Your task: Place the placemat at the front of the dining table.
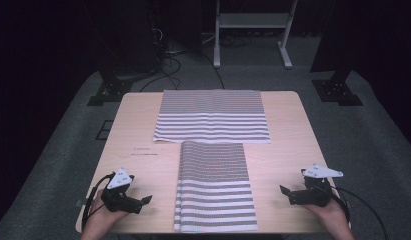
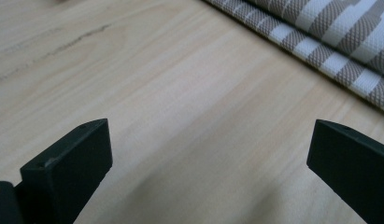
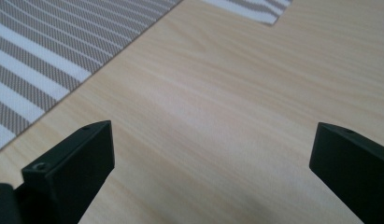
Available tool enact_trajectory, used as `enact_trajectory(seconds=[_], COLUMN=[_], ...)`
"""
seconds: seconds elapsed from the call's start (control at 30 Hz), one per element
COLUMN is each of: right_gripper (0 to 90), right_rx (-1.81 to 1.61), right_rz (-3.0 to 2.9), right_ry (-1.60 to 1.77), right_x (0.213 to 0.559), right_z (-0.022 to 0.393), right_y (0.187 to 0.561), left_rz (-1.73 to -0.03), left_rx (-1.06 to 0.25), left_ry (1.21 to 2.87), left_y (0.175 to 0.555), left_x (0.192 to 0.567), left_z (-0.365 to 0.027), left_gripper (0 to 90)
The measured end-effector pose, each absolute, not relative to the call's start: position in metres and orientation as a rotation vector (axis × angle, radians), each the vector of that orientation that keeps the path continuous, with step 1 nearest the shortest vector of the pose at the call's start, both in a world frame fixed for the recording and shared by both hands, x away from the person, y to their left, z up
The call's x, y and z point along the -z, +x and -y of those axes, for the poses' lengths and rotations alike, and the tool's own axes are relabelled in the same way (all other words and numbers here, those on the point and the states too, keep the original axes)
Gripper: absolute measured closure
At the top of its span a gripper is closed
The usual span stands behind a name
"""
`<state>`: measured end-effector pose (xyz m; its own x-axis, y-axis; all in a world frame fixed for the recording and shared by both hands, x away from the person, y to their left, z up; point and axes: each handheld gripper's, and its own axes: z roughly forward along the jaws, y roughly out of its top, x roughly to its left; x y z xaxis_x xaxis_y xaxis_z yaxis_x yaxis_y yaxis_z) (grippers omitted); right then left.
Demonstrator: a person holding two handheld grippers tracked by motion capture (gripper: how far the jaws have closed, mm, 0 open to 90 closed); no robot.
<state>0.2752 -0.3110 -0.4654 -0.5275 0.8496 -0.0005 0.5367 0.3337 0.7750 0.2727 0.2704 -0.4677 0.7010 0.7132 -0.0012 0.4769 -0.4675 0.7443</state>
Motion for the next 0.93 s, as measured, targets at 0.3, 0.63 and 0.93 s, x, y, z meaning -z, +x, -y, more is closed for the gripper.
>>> enact_trajectory(seconds=[0.3, 0.63, 0.93], right_gripper=[0.0, 0.0, 0.0], right_rx=[-1.003, -0.957, -0.956], right_rz=[-2.246, -2.289, -2.279], right_ry=[1.241, 1.249, 1.268], right_x=[0.48, 0.489, 0.489], right_z=[0.32, 0.324, 0.327], right_y=[0.261, 0.252, 0.251], left_rz=[-0.931, -0.925, -0.919], left_rx=[-0.394, -0.407, -0.407], left_ry=[2.189, 2.198, 2.198], left_y=[0.263, 0.262, 0.262], left_x=[0.479, 0.484, 0.484], left_z=[-0.277, -0.278, -0.277], left_gripper=[0.0, 0.0, 0.0])
